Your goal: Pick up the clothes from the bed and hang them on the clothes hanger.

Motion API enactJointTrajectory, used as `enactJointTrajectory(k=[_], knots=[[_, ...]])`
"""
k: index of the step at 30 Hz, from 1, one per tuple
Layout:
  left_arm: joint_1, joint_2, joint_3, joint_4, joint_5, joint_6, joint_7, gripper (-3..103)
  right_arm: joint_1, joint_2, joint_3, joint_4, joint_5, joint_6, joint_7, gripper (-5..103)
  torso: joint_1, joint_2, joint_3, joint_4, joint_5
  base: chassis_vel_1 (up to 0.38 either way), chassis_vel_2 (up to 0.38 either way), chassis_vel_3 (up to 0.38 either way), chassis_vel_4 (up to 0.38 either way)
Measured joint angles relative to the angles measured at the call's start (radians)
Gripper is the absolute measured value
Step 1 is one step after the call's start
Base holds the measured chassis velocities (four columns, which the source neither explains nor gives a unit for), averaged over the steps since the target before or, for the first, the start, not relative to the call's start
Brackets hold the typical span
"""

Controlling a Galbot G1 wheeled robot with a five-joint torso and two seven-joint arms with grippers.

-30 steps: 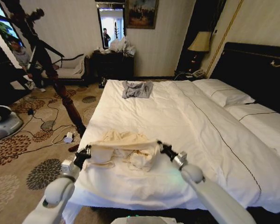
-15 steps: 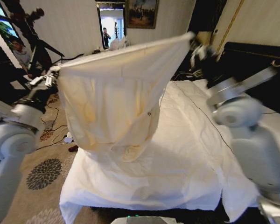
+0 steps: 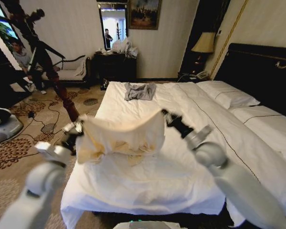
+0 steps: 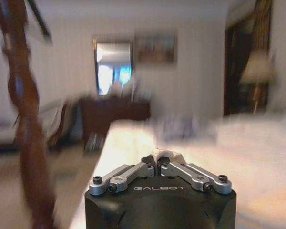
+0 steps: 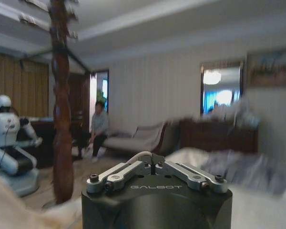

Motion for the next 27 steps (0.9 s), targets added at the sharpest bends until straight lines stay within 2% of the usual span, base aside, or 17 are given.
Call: enactJointTrajectory(k=[3, 4, 7, 8, 9, 11, 12, 13, 16, 17, 18, 19, 21, 23, 24, 27], knots=[[0.048, -0.069, 0.026, 0.083, 0.131, -0.024, 0.001, 1, 0.045, 0.082, -0.099, -0.148, -0.024, 0.011, 0.013, 0, 0.0, 0.0, 0.0, 0.0003, -0.0001, 0.0, 0.0, 0.0, 0.0], [0.048, -0.069, 0.026, 0.083, 0.131, -0.024, 0.001, 1, 0.045, 0.082, -0.099, -0.148, -0.024, 0.011, 0.013, 0, 0.0, 0.0, 0.0, 0.0003, -0.0001, 0.0, 0.0, 0.0, 0.0], [0.057, -0.094, 0.016, 0.117, 0.16, -0.036, -0.001, 1, 0.098, 0.161, -0.128, -0.262, -0.043, -0.014, 0.039, -3, 0.0, 0.0, 0.0, 0.0, -0.0001, 0.0, 0.0, 0.0, 0.0], [0.057, -0.094, 0.016, 0.117, 0.16, -0.036, -0.001, 1, 0.098, 0.161, -0.128, -0.262, -0.043, -0.014, 0.039, -3, 0.0, 0.0, 0.0, 0.0, -0.0001, 0.0, 0.0, 0.0, 0.0], [0.058, -0.093, -0.002, 0.122, 0.16, -0.036, -0.001, 1, 0.115, 0.187, -0.128, -0.286, -0.021, -0.047, 0.052, 1, 0.0, 0.0, 0.0, -0.0003, -0.0002, 0.0, 0.0, 0.0, 0.0], [0.06, -0.078, -0.036, 0.128, 0.159, -0.036, -0.001, 1, 0.122, 0.201, -0.126, -0.289, 0.075, -0.091, 0.074, 12, 0.0, 0.0, 0.0, 0.0, 0.0001, 0.0, 0.0, 0.0, 0.0], [0.062, -0.072, -0.05, 0.131, 0.157, -0.038, -0.001, 1, 0.12, 0.201, -0.122, -0.282, 0.129, -0.103, 0.079, 12, 0.0, 0.0, 0.0, -0.0001, -0.0001, 0.0, 0.0, 0.0, 0.0], [0.062, -0.072, -0.05, 0.131, 0.157, -0.038, -0.001, 1, 0.12, 0.201, -0.122, -0.282, 0.129, -0.103, 0.079, 12, 0.0, 0.0, 0.0, -0.0001, -0.0001, 0.0, 0.0, 0.0, 0.0], [0.078, -0.052, -0.091, 0.137, 0.144, -0.047, 0.001, 1, 0.074, 0.183, -0.058, -0.205, 0.411, -0.121, 0.079, 28, 0.0, 0.0, 0.0, -0.0001, 0.0, 0.0, 0.0, 0.0, 0.0], [0.081, -0.052, -0.096, 0.138, 0.142, -0.049, 0.002, 1, 0.06, 0.18, -0.028, -0.186, 0.479, -0.127, 0.071, 28, 0.0, 0.0, 0.0, -0.0003, 0.0001, 0.0, 0.0, 0.0, 0.0], [0.085, -0.052, -0.099, 0.139, 0.14, -0.053, 0.004, 1, 0.039, 0.175, 0.025, -0.161, 0.565, -0.133, 0.054, 33, 0.0, 0.0, 0.0, -0.0003, 0.0, 0.0, 0.0, 0.0, 0.0], [0.085, -0.052, -0.099, 0.139, 0.14, -0.053, 0.004, 1, 0.039, 0.175, 0.025, -0.161, 0.565, -0.133, 0.054, 33, 0.0, 0.0, 0.0, -0.0003, 0.0, 0.0, 0.0, 0.0, 0.0], [0.088, -0.055, -0.098, 0.144, 0.14, -0.058, 0.006, 1, -0.002, 0.149, 0.115, -0.137, 0.632, -0.141, 0.018, 44, 0.0, 0.0, 0.0, 0.0, 0.0, 0.0, 0.0, 0.0, 0.0], [0.086, -0.057, -0.091, 0.148, 0.143, -0.059, 0.006, 1, -0.048, 0.107, 0.176, -0.125, 0.603, -0.163, 0.008, 55, 0.0, 0.0, 0.0, -0.0003, -0.0001, 0.0, 0.0, 0.0, 0.0], [0.086, -0.057, -0.091, 0.148, 0.143, -0.059, 0.006, 1, -0.048, 0.107, 0.176, -0.125, 0.603, -0.163, 0.008, 55, 0.0, 0.0, 0.0, -0.0003, -0.0001, 0.0, 0.0, 0.0, 0.0], [0.076, -0.063, -0.073, 0.15, 0.147, -0.059, 0.005, 1, -0.145, 0.041, 0.233, -0.086, 0.469, -0.245, 0.096, 66, 0.0, 0.0, 0.0, -0.0007, 0.0002, 0.0, 0.0, 0.0, 0.0]])
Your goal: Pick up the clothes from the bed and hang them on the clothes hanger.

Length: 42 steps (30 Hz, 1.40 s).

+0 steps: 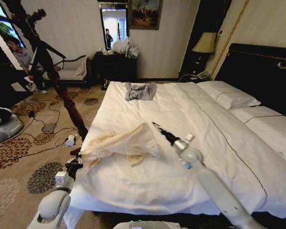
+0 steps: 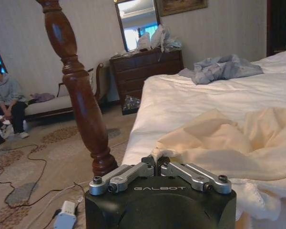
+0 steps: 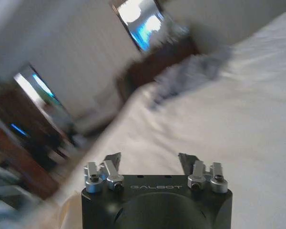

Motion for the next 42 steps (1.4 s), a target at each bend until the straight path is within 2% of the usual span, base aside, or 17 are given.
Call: enactJointTrajectory(k=[1, 2, 4, 8, 10, 11, 15, 16, 18, 21, 28, 31, 33, 36, 37, 41, 42], knots=[[-0.002, -0.002, 0.005, 0.0, 0.002, 0.0, -0.001, 1, -0.025, -0.012, 0.005, 0.008, -0.034, -0.011, 0.006, 71, 0.0, 0.0, 0.0, 0.0001, -0.0001, 0.0, 0.0, 0.0, 0.0], [-0.002, -0.002, 0.005, 0.0, 0.002, 0.0, -0.001, 1, -0.025, -0.012, 0.005, 0.008, -0.034, -0.011, 0.006, 71, 0.0, 0.0, 0.0, 0.0001, -0.0001, 0.0, 0.0, 0.0, 0.0], [-0.005, -0.012, 0.016, 0.0, 0.008, 0.001, -0.003, 1, -0.084, -0.032, 0.012, 0.028, -0.118, -0.036, 0.003, 82, 0.0, 0.0, 0.0, 0.0005, 0.0001, 0.0, 0.0, 0.0, 0.0], [-0.003, -0.023, 0.021, -0.005, 0.011, 0.001, -0.005, 1, -0.149, -0.04, 0.025, 0.059, -0.149, -0.045, -0.012, 97, 0.0, 0.0, 0.0, 0.0009, 0.0001, 0.0, 0.0, 0.0, 0.0], [-0.001, -0.026, 0.016, -0.005, 0.01, 0.001, -0.006, 1, -0.213, -0.057, 0.04, 0.078, -0.194, -0.026, -0.076, 99, 0.0, 0.0, 0.0, 0.0008, -0.0002, 0.0, 0.0, 0.0, 0.0], [-0.001, -0.026, 0.016, -0.005, 0.01, 0.001, -0.006, 1, -0.213, -0.057, 0.04, 0.078, -0.194, -0.026, -0.076, 99, 0.0, 0.0, 0.0, 0.0008, -0.0002, 0.0, 0.0, 0.0, 0.0], [0.001, -0.032, 0.006, -0.004, 0.0, 0.002, -0.015, 1, -0.315, -0.089, 0.047, 0.098, -0.445, 0.1, -0.259, 100, 0.0, 0.0, 0.0, 0.0003, -0.0002, 0.0, 0.0, 0.0, 0.0], [0.001, -0.032, 0.006, -0.004, 0.0, 0.002, -0.015, 1, -0.315, -0.089, 0.047, 0.098, -0.445, 0.1, -0.259, 100, 0.0, 0.0, 0.0, 0.0003, -0.0002, 0.0, 0.0, 0.0, 0.0], [0.006, -0.036, 0.005, -0.009, 0.0, 0.003, -0.017, 1, -0.338, -0.093, 0.035, 0.106, -0.566, 0.149, -0.307, 100, 0.0, 0.0, 0.0, 0.0003, -0.0002, 0.0, 0.0, 0.0, 0.0], [0.016, -0.043, 0.001, -0.015, 0.004, 0.003, -0.017, 1, -0.332, -0.092, -0.007, 0.091, -0.672, 0.213, -0.36, 100, 0.0, 0.0, 0.0, 0.0006, -0.0002, 0.0, 0.0, 0.0, 0.0], [0.029, -0.052, -0.006, -0.027, 0.007, 0.003, -0.017, 1, -0.279, -0.094, -0.062, 0.037, -0.763, 0.234, -0.374, 101, 0.0, 0.0, 0.0, 0.0006, 0.0, 0.0, 0.0, 0.0, 0.0], [0.03, -0.057, -0.011, -0.027, 0.009, 0.003, -0.017, 1, -0.238, -0.109, -0.091, 0.013, -0.772, 0.223, -0.374, 90, 0.0, 0.0, 0.0, 0.0007, -0.0002, 0.0, 0.0, 0.0, 0.0], [0.03, -0.06, -0.011, -0.027, 0.01, 0.003, -0.017, 1, -0.228, -0.112, -0.098, 0.005, -0.779, 0.221, -0.375, 90, 0.0, 0.0, 0.0, 0.0007, -0.0002, 0.0, 0.0, 0.0, 0.0], [0.028, -0.07, -0.006, -0.026, 0.013, 0.003, -0.018, 1, -0.211, -0.115, -0.11, -0.013, -0.801, 0.218, -0.389, 74, 0.0, 0.0, 0.0, 0.0007, -0.0001, 0.0, 0.0, 0.0, 0.0], [0.028, -0.07, -0.006, -0.026, 0.013, 0.003, -0.018, 1, -0.211, -0.115, -0.11, -0.013, -0.801, 0.218, -0.389, 74, 0.0, 0.0, 0.0, 0.0007, -0.0001, 0.0, 0.0, 0.0, 0.0], [0.021, -0.073, -0.004, -0.025, 0.012, 0.003, -0.02, 1, -0.219, -0.123, -0.102, -0.023, -0.826, 0.228, -0.424, 57, 0.0, 0.0, 0.0, 0.0005, -0.0002, 0.0, 0.0, 0.0, 0.0], [0.021, -0.073, -0.004, -0.025, 0.012, 0.003, -0.02, 1, -0.219, -0.123, -0.102, -0.023, -0.826, 0.228, -0.424, 57, 0.0, 0.0, 0.0, 0.0005, -0.0002, 0.0, 0.0, 0.0, 0.0]])
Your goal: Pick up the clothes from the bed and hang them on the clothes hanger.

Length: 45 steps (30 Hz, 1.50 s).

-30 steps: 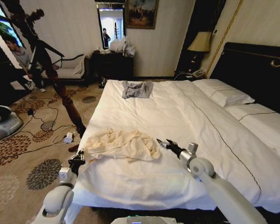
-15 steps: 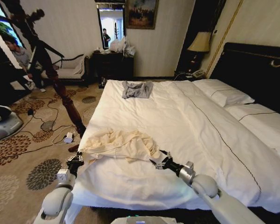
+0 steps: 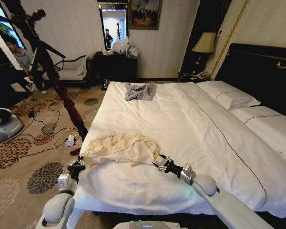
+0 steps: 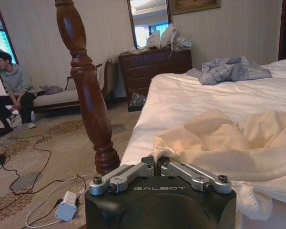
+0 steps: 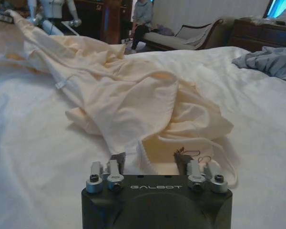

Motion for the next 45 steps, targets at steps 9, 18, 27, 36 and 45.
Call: enactJointTrajectory(k=[9, 18, 27, 36, 45], knots=[[-0.015, -0.004, 0.008, 0.0, -0.003, 0.001, -0.004, 1, 0.002, 0.018, 0.008, -0.006, -0.058, 0.047, 0.009, 19, 0.0, 0.0, 0.0, 0.0001, 0.0001, 0.0, 0.0, 0.0, 0.0], [-0.025, -0.001, 0.012, 0.004, -0.009, 0.003, -0.008, 1, -0.006, 0.009, 0.032, -0.002, -0.048, 0.033, -0.04, 1, 0.0, 0.0, 0.0, 0.0001, 0.0, 0.0, 0.0, 0.0, 0.0], [-0.081, 0.092, -0.027, -0.077, -0.177, -0.011, -0.02, 1, 0.101, -0.012, 0.139, 0.099, 0.288, 0.08, 0.02, 0, 0.0, 0.0, 0.0, 0.0003, 0.0001, 0.0, 0.0, 0.0, 0.0], [-0.341, 0.43, -0.2, -0.264, -0.649, 0.03, -0.122, 1, 0.379, -0.167, 0.32, 0.325, 0.854, -0.094, 0.262, 0, 0.0, 0.0, 0.0, -0.0002, -0.0002, 0.0, 0.0, 0.0, 0.0], [-0.726, 0.797, -0.368, -0.276, -1.119, 0.111, -0.289, 1, 0.607, -0.339, 0.517, 0.514, 1.19, -0.124, 0.447, 0, 0.0, 0.0, 0.0, 0.0004, 0.0, 0.0, 0.0, 0.0, 0.0]])
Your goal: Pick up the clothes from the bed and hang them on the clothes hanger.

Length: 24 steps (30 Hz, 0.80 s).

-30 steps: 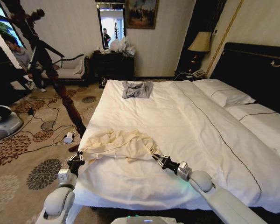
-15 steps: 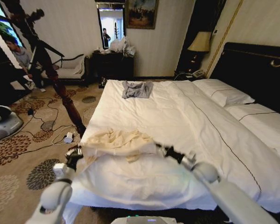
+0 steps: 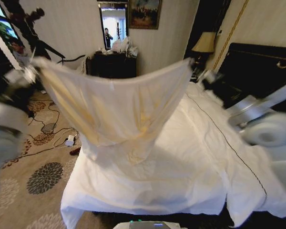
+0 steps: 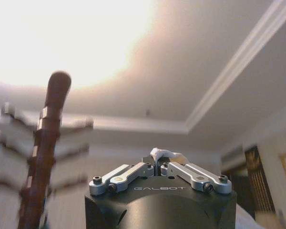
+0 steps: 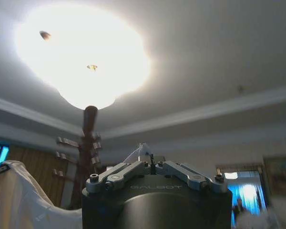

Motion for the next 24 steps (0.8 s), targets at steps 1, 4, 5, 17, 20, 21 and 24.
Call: enactJointTrajectory(k=[1, 4, 5, 17, 20, 21, 24], knots=[[-0.031, 0.023, -0.01, 0.001, -0.019, 0.005, -0.009, 1, 0.007, -0.016, 0.026, 0.016, 0.019, -0.002, 0.014, 0, 0.0, 0.0, 0.0, -0.0001, -0.0004, 0.0, 0.0, 0.0, 0.0], [-0.082, 0.064, -0.031, 0.005, -0.04, 0.013, -0.02, 1, 0.008, -0.055, 0.088, 0.042, 0.044, -0.006, 0.028, 0, 0.0, 0.0, 0.0, -0.0003, 0.0, 0.0, 0.0, 0.0, 0.0], [-0.111, 0.094, -0.056, 0.008, -0.058, 0.021, -0.028, 1, -0.001, -0.088, 0.139, 0.061, 0.066, -0.01, 0.037, 0, 0.0, 0.0, 0.0, -0.0004, 0.0001, 0.0, 0.0, 0.0, 0.0], [-0.201, 0.206, -0.013, -0.076, -0.187, 0.154, -0.155, 1, -0.027, -0.215, 0.299, 0.115, 0.199, -0.11, 0.156, 0, -0.001, 0.0, 0.0, -0.0002, 0.0002, 0.0, 0.0, 0.0, 0.0], [-0.101, 0.115, 0.143, -0.127, -0.048, 0.201, -0.171, 1, -0.137, -0.162, 0.189, 0.096, 0.017, -0.149, 0.127, 0, 0.0, 0.0, 0.0, -0.001, 0.0002, 0.0, 0.0, 0.0, 0.0], [-0.101, 0.115, 0.143, -0.127, -0.048, 0.201, -0.171, 1, -0.137, -0.162, 0.189, 0.096, 0.017, -0.149, 0.127, 0, 0.0, 0.0, 0.0, -0.001, 0.0002, 0.0, 0.0, 0.0, 0.0], [0.074, -0.037, 0.304, -0.102, 0.134, 0.26, -0.142, 1, -0.164, -0.046, -0.077, 0.0, -0.219, -0.166, 0.073, 0, 0.0, 0.0, 0.0, 0.0001, 0.0001, 0.0, 0.0, 0.0, 0.0]])
